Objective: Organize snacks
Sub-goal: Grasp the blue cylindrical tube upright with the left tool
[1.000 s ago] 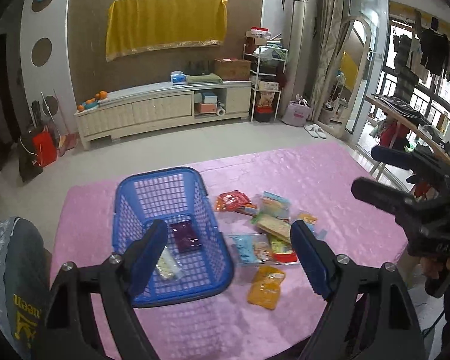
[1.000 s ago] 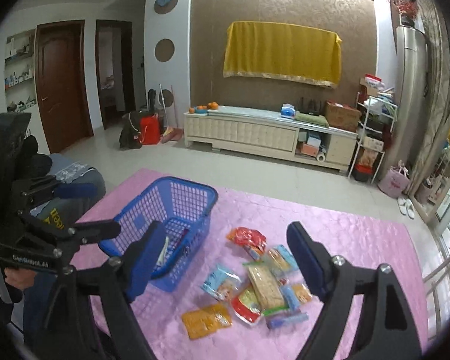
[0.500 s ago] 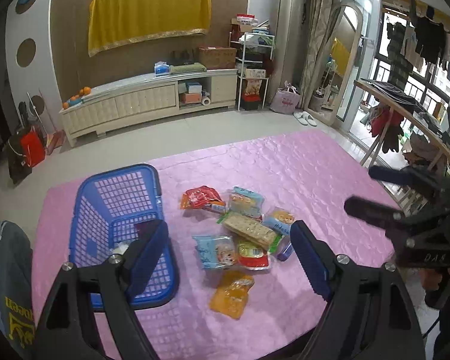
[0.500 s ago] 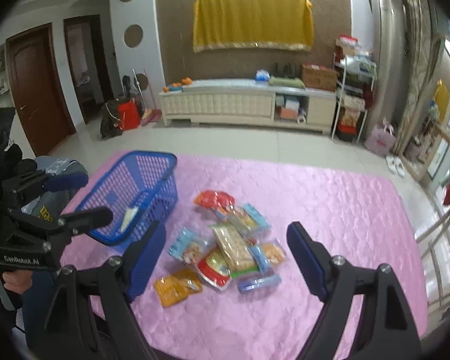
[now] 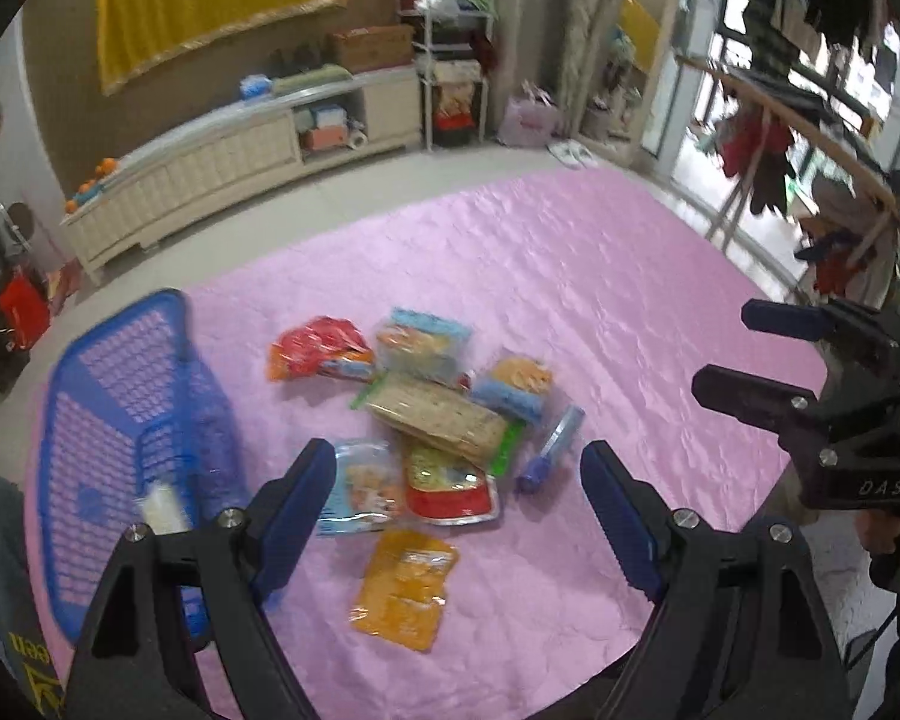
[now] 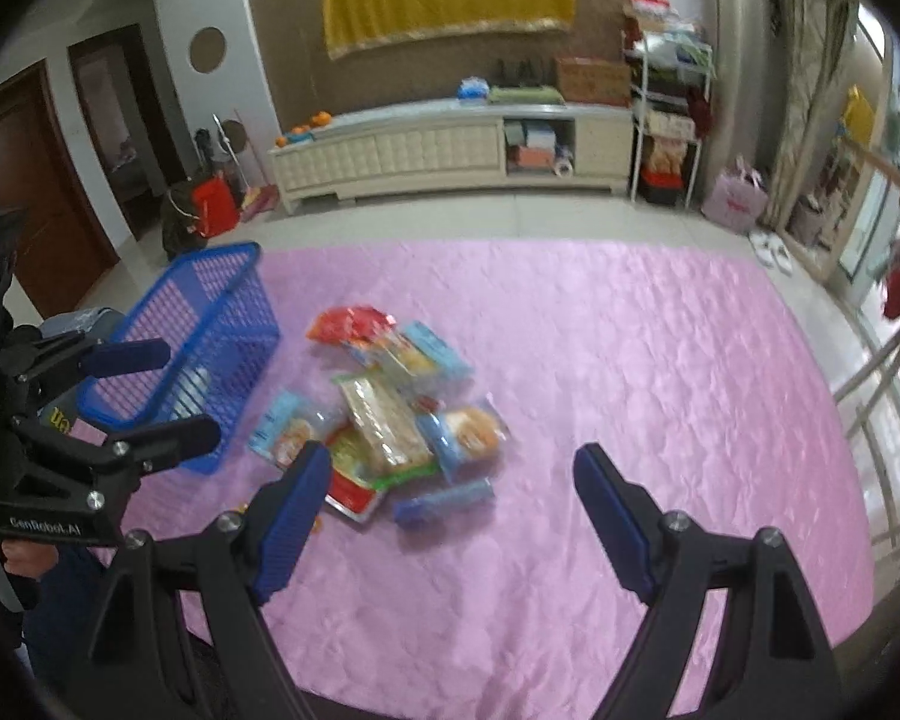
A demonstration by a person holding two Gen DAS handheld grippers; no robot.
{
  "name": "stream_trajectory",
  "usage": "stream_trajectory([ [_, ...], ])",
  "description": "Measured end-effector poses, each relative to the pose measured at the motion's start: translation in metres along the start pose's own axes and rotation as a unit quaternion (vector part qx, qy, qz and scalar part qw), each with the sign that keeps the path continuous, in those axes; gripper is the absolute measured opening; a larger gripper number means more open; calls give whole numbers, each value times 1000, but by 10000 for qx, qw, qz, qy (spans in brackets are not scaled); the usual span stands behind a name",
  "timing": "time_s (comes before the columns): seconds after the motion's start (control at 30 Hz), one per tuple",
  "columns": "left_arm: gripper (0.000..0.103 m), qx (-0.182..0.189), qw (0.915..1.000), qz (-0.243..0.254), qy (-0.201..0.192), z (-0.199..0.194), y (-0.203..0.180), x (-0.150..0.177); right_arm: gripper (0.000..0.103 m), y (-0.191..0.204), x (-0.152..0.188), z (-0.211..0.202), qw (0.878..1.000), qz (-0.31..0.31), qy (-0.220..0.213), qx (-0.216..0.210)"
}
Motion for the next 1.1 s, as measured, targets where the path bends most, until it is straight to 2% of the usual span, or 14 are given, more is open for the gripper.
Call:
stream_trajectory([
  [0.17,82,156,9988,327,341,40,-25,-2,86,-31,15,23,9991,230,286,201],
  [0.3,82,266,9959,666,547,67,-44,-4,86,-52,31,41,9976,394,524,200],
  [0.63,81,567,9874,1002,1086,131,-75,-4,86,-89,59,73,9929,789,866,209],
  [0.73,72,689,9847,995,1254,145,-82,-2,86,-94,63,76,9917,895,907,186],
  [0.8,58,875,9822,913,1389,152,-84,0,86,-97,64,78,9913,928,914,160],
  [0.9,45,1085,9786,777,1565,160,-90,5,86,-98,66,81,9910,942,943,89],
  [0.93,43,1065,9783,802,1588,162,-92,7,86,-97,67,82,9909,937,961,68],
  [1.0,32,978,9788,844,1589,164,-94,9,86,-96,69,84,9908,913,997,60],
  [1.1,26,909,9806,720,1580,162,-92,11,86,-94,67,87,9910,860,1022,75],
])
Point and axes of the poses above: each gripper's, at about its wrist camera, not at the fingertips, and z roughly the way its jaws point, y to its left, x to its underside, the point moved 7 cm from there along z, roughly the way its jaws point, and after that the axes turned 9 degrees about z, right-handed, at the moved point
